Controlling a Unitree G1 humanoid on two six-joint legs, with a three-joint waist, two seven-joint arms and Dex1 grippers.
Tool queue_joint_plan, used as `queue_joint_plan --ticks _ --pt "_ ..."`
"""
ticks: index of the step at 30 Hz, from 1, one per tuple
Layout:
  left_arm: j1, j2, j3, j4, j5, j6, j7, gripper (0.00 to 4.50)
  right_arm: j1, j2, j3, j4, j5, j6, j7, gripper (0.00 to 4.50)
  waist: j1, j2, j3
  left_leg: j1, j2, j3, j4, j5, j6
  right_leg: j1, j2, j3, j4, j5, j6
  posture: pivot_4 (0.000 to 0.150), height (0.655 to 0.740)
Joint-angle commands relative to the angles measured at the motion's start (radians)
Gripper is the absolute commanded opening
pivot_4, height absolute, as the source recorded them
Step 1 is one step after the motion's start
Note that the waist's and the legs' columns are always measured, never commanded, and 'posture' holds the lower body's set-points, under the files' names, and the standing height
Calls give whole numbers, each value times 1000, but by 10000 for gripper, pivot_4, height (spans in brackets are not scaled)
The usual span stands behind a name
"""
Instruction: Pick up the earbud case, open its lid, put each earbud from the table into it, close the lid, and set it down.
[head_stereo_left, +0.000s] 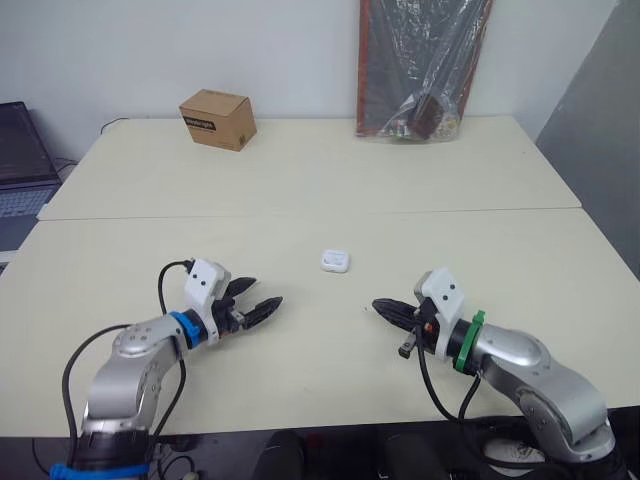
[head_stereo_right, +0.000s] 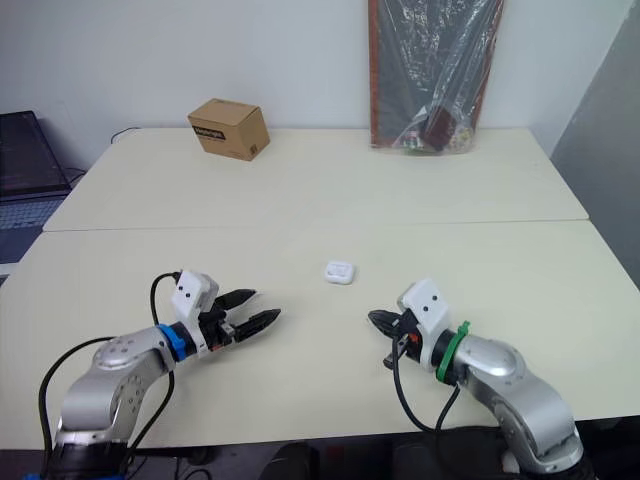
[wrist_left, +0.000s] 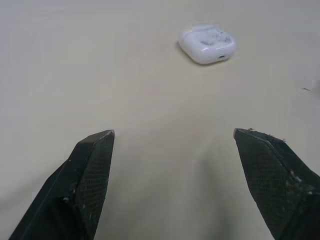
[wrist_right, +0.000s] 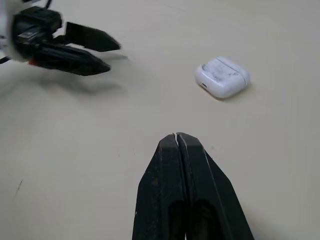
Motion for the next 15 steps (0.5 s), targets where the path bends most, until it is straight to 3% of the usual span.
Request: queue_joint_plan --ticks 1,8,15 --pt "62 -25 44 -95 -4 -34 88 40016 57 25 -40 -81 6 -12 -55 0 0 -1 -1 1 0 0 0 0 0 1 0 0 0 0 0 1500 7400" --pt "181 -60 99 -149 -29 -51 176 40016 173 -18 -111 -86 28 -24 -32 0 -1 -2 -1 6 1 1 0 0 0 5 1 0 0 -4 -7 1500 7400" --pt "206 -40 102 -136 -58 -91 148 40016 157 -19 -101 -74 29 -21 -29 0 -1 -2 -1 6 1 1 -1 0 0 4 1 0 -1 -4 -7 1500 7400"
